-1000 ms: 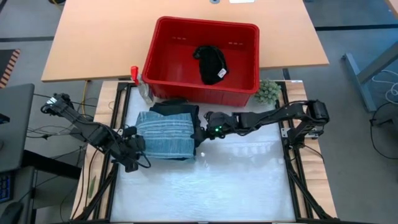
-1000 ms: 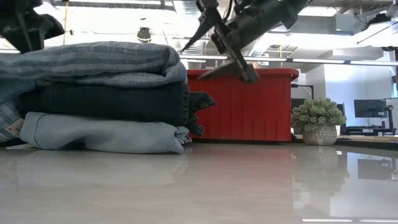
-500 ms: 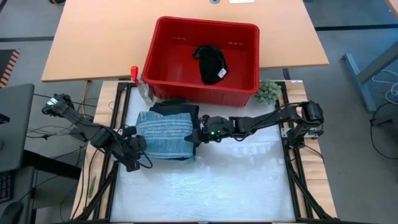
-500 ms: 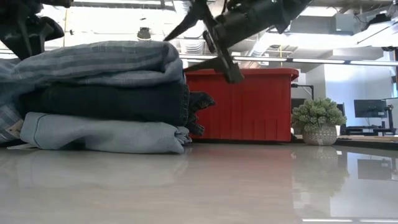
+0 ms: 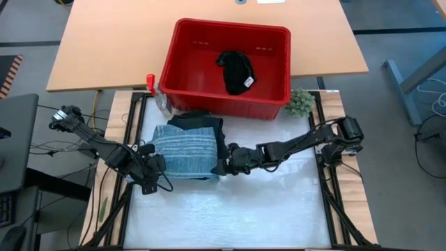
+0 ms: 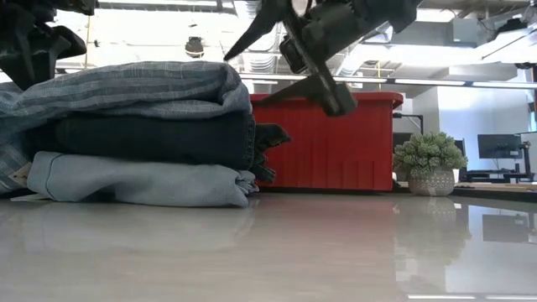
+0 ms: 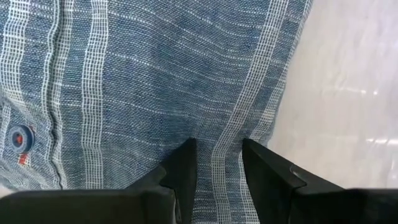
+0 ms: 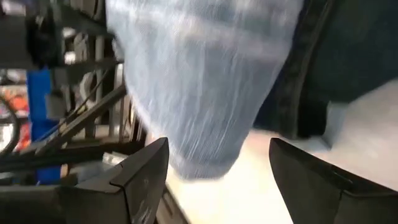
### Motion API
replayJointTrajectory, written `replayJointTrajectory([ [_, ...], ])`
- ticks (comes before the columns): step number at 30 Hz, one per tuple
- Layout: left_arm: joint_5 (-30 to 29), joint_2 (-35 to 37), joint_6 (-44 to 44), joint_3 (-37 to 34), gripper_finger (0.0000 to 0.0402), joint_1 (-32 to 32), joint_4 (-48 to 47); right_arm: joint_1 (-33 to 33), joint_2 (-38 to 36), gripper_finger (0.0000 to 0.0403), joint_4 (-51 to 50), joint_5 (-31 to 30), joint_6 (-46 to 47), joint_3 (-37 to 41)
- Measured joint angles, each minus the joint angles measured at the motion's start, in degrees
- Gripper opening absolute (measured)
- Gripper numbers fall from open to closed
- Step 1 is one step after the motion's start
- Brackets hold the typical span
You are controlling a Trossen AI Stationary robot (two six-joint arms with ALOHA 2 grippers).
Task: Fold laundry
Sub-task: Fold the blue shirt from the red laundry bin
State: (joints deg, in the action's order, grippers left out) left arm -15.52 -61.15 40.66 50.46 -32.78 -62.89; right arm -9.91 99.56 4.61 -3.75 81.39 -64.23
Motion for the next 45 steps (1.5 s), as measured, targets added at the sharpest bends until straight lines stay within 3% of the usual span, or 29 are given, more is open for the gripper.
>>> replayJointTrajectory([
  [4, 0.37, 0.01, -0.26, 0.0, 0.0119, -0.01, 0.54, 1.07, 1.24, 0.0303, 3.74, -3.28, -0.61, -0.07],
  [15, 7.35, 0.16, 0.05, 0.82, 0.0119, 0.03, 1.47, 4.56, 7.77, 0.0302, 19.46, -2.86, 0.7, 0.02],
  [20, 1.9, 2.83, -1.02, 7.1, 0.0119, 0.2, 1.52, 4.89, 6.0, 0.0278, 19.23, -3.72, -1.26, -0.06],
  [23, -5.33, 5.82, -2.99, 10.28, 0.0119, 1.15, 2.84, 5.01, 4.55, 0.0241, 19.23, -3.67, -2.14, -0.16],
  [26, -10.71, 9.19, -3.6, 9.6, 0.0119, 3.33, 8.17, 5.08, 3.47, 0.0178, 18.24, -2.95, -2.38, -0.2],
  [31, -12.9, 11.09, -4.43, 4.05, 0.0119, 9.37, 20.38, 6.28, 2.08, 0.0047, 18.26, 0.84, -4.8, -0.2],
  [33, -11.42, 10.69, -4.66, 1.72, 0.0119, 11.8, 25.94, 6.49, 1.93, 0.0027, 18.32, 1.85, -5.37, -0.2],
  [35, -8.32, 9.86, -6.39, -0.26, 0.0121, 13.98, 31.65, 6.71, 1.93, 0.0031, 18.11, 3.44, -5.53, -0.2],
  [37, -6.21, 8.46, -9.3, -1.2, 0.0127, 15.39, 34.36, 6.71, 1.93, 0.0064, 17.57, 3.89, -5.5, -0.2],
  [45, -5.8, 4.12, -15.1, -1.18, 0.0186, 18.23, 34.28, 9.38, 1.93, 0.0291, 14.91, 11.83, -9.94, -0.2],
])
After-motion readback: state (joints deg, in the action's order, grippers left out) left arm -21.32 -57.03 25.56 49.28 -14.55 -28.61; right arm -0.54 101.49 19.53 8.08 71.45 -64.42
